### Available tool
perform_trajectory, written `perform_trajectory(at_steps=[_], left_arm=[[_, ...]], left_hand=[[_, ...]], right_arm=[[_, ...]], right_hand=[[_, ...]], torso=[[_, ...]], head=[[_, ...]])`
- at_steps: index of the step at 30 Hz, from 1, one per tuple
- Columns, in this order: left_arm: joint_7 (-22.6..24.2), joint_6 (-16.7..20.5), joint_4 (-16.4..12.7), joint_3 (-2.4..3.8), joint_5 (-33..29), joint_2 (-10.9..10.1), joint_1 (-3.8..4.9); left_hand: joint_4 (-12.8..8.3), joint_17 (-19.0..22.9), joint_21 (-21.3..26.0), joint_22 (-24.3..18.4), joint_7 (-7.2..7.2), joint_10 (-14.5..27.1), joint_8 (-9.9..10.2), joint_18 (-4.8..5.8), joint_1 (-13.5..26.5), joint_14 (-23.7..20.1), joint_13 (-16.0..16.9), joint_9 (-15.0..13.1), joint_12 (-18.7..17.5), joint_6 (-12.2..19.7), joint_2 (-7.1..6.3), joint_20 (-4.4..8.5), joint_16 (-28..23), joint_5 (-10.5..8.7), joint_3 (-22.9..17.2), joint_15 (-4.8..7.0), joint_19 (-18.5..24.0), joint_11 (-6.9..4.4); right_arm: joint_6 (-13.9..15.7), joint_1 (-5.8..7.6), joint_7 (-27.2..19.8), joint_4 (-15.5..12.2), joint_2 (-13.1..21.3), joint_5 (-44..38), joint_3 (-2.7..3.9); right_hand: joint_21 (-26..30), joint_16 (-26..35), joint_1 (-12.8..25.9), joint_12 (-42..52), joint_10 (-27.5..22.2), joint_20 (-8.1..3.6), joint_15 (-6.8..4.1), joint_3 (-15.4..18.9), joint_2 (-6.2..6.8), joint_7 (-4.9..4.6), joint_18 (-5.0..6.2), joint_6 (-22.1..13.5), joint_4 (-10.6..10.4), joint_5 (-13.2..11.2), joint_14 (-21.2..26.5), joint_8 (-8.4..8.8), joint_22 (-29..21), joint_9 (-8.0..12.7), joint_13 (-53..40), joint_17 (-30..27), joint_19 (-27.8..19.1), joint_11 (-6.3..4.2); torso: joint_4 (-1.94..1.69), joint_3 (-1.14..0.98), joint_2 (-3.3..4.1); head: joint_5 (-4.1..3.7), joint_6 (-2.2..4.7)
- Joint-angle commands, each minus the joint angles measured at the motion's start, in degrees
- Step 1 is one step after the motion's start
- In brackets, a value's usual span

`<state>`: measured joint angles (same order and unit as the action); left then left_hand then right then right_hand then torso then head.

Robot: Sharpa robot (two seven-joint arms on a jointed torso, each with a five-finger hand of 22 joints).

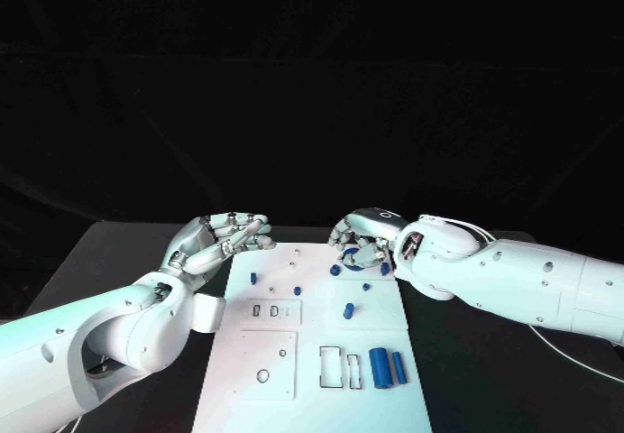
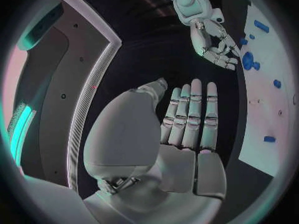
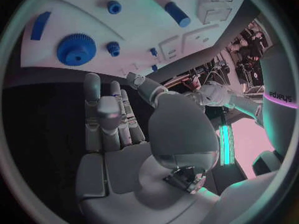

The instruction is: Assemble the parts on the task board

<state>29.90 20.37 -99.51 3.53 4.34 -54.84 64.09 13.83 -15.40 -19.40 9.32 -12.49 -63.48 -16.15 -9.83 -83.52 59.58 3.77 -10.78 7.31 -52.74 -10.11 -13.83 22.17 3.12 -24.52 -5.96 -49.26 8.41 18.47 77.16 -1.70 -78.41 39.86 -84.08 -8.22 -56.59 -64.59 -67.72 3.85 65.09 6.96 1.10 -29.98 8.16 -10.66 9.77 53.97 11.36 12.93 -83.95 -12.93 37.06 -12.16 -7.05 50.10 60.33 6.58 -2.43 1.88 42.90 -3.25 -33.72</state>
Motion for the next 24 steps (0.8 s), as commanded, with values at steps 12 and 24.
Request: perform_trajectory(at_steps=[12,24], left_arm=[[0.49,0.26,0.11,0.06,-2.30,-0.07,0.46],[0.82,0.69,0.32,0.06,-3.05,-0.14,0.47]], left_hand=[[-0.17,-0.20,0.10,-0.29,-0.28,0.41,0.58,-0.57,0.73,-1.02,-0.02,0.12,-1.17,0.87,-0.41,-0.10,-0.81,-0.24,-0.51,-0.50,0.14,0.79],[-0.60,-0.51,0.93,-0.92,-1.11,1.55,1.51,-0.48,1.61,-2.53,0.06,0.27,-2.78,2.09,-0.67,-0.66,-2.02,-0.24,-0.49,-1.26,1.34,1.59]], right_arm=[[-5.67,-0.13,4.34,0.83,-1.27,-8.25,-0.12],[-7.16,-0.39,4.49,1.04,-1.24,-8.56,-0.19]], right_hand=[[-2.88,-4.36,0.08,0.48,-1.50,0.22,0.62,0.00,0.69,0.10,-0.72,-0.57,-0.94,-0.48,-0.86,0.50,4.25,-0.45,0.08,4.17,2.57,0.08],[-3.78,-5.74,-0.01,0.77,-1.78,0.29,0.70,-0.14,0.70,0.03,-0.90,-0.16,-1.27,-0.42,-0.82,0.31,5.54,-0.77,0.08,5.25,3.26,0.14]], torso=[[-1.13,0.57,1.61],[-1.34,0.58,2.43]], head=[[-0.70,-0.10],[-1.17,0.55]])
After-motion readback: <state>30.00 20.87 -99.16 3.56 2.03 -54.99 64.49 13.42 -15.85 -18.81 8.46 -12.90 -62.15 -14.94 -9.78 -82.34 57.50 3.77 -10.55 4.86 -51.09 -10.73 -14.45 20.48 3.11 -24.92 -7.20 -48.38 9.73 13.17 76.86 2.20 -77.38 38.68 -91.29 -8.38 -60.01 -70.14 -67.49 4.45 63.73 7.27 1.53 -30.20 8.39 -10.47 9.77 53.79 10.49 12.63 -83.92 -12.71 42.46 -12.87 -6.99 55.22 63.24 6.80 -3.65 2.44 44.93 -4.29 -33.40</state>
